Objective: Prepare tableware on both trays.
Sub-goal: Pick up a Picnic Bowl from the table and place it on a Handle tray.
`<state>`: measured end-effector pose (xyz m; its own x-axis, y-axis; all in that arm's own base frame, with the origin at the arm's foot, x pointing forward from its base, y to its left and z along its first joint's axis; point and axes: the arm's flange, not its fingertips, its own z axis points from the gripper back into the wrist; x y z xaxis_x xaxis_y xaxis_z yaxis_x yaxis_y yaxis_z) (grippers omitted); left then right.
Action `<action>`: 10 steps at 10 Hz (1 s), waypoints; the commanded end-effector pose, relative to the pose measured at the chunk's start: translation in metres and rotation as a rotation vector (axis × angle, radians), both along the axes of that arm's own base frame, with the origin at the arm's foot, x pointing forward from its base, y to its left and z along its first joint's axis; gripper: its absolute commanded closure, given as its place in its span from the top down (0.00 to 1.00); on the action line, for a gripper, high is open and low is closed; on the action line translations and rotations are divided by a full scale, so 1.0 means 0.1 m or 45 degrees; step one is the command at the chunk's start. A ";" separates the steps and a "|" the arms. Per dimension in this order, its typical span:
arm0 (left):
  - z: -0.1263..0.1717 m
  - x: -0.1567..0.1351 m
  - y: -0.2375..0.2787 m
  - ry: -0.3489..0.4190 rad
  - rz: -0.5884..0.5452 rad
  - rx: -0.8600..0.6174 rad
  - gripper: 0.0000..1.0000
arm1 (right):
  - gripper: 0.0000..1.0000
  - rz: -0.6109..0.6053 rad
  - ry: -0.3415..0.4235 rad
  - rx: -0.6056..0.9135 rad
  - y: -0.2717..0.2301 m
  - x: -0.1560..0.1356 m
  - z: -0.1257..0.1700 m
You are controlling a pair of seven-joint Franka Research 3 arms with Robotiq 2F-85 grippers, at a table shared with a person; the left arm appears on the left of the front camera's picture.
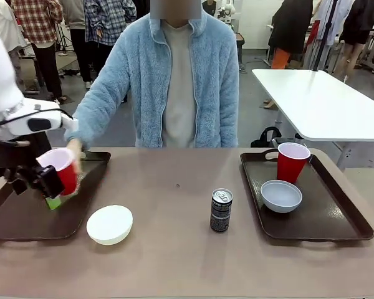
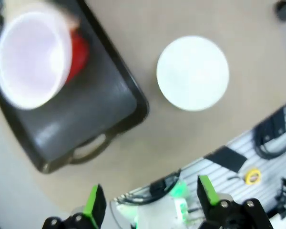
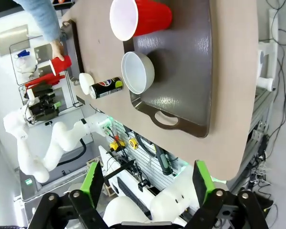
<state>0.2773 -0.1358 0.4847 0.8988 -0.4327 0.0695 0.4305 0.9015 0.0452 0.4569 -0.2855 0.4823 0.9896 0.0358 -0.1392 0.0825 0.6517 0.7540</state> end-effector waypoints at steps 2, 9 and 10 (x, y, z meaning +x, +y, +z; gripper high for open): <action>-0.02 0.00 0.13 0.003 -0.014 -0.061 1.00 | 0.98 0.000 0.027 -0.009 0.01 -0.03 0.01; -0.32 0.61 -0.16 0.009 0.051 -0.097 1.00 | 0.98 0.000 0.027 -0.009 0.01 -0.03 0.01; -0.45 0.71 -0.23 0.025 0.072 -0.099 1.00 | 0.98 0.000 0.027 -0.009 0.01 -0.03 0.01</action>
